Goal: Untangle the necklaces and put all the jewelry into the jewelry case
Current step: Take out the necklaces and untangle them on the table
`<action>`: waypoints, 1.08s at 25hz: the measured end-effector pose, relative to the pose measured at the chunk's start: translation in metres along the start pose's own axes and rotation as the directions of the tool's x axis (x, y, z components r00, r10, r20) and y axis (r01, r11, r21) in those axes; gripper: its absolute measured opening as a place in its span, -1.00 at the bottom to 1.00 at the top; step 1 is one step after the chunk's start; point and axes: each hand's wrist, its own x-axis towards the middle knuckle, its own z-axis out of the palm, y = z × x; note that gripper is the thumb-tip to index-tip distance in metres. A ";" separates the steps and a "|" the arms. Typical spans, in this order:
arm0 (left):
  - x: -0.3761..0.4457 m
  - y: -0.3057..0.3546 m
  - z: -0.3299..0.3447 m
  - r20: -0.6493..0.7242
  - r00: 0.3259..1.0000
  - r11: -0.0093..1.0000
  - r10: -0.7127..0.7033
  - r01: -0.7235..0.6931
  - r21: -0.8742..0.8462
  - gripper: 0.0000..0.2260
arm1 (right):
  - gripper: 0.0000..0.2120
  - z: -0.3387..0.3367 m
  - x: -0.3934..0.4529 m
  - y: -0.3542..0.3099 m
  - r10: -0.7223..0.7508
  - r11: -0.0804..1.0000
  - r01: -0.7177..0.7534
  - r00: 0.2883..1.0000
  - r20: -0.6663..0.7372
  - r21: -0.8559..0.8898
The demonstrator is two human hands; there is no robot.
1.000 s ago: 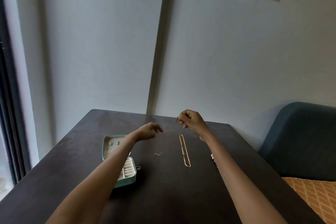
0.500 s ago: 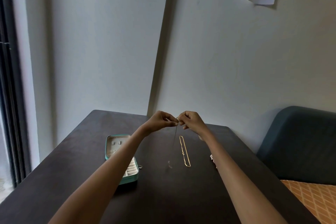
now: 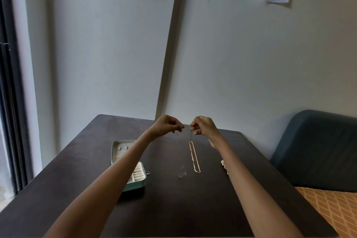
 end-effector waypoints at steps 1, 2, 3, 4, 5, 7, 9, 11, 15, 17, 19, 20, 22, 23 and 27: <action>0.000 0.000 0.002 -0.002 1.000 1.000 -0.002 0.002 0.000 -0.87 | -0.80 0.000 0.000 0.000 0.000 1.000 0.000 1.000 -0.001 0.005; -0.001 0.000 0.004 0.003 1.000 1.000 -0.002 0.002 -0.005 -0.87 | -0.80 -0.001 0.000 0.000 -0.003 1.000 0.003 1.000 0.002 0.010; -0.001 0.001 0.007 0.013 1.000 1.000 0.002 -0.002 -0.009 -0.87 | -0.80 0.000 -0.001 0.000 -0.005 1.000 0.005 1.000 0.008 0.012; -0.002 0.002 0.010 0.024 1.000 1.000 0.008 -0.008 -0.013 -0.86 | -0.80 0.000 -0.002 0.000 -0.009 1.000 0.009 1.000 0.016 0.013; -0.002 0.003 0.013 0.033 0.999 1.000 0.016 -0.016 -0.019 -0.85 | -0.80 0.000 -0.003 -0.001 -0.013 1.000 0.012 1.000 0.023 0.013; -0.001 0.004 0.017 0.037 0.999 0.999 0.026 -0.025 -0.034 -0.85 | -0.80 0.000 -0.004 -0.001 -0.017 1.000 0.017 0.999 0.035 0.016; -0.001 0.003 0.020 0.033 0.999 0.999 0.023 -0.021 -0.041 -0.86 | -0.80 0.000 -0.005 0.000 -0.013 1.000 0.013 0.999 0.038 0.023; -0.002 0.001 0.022 0.033 0.999 0.999 0.015 -0.013 -0.045 -0.86 | -0.81 0.001 -0.005 0.002 -0.006 0.999 0.005 0.999 0.039 0.034; -0.006 -0.005 0.025 0.051 0.999 0.998 -0.011 0.014 -0.061 -0.88 | -0.82 0.003 -0.010 0.010 0.014 0.997 -0.018 0.999 0.051 0.079; -0.007 -0.008 0.025 0.054 0.998 0.998 -0.015 0.018 -0.058 -0.90 | -0.81 0.005 -0.012 0.013 0.033 0.991 -0.039 0.998 0.049 0.131; -0.008 -0.010 0.025 0.053 0.998 0.998 -0.020 0.023 -0.055 -0.91 | -0.81 0.005 -0.015 0.018 0.067 0.980 -0.073 0.997 0.038 0.187; -0.009 -0.011 0.025 0.053 0.998 0.998 -0.023 0.026 -0.058 -0.92 | -0.81 0.006 -0.017 0.022 0.087 0.971 -0.092 0.996 0.034 0.218; -0.011 -0.012 0.026 0.054 0.998 0.997 -0.028 0.032 -0.071 -0.93 | -0.82 0.007 -0.021 0.030 0.127 0.944 -0.133 0.991 0.038 0.303; -0.012 -0.012 0.027 0.058 0.998 0.997 -0.031 0.035 -0.075 -0.93 | -0.82 0.009 -0.024 0.034 0.146 0.924 -0.152 0.988 0.044 0.352; -0.014 -0.018 0.032 0.084 0.995 0.997 -0.043 0.049 -0.068 -0.94 | -0.86 0.015 -0.031 0.048 0.189 0.842 -0.188 0.981 0.050 0.505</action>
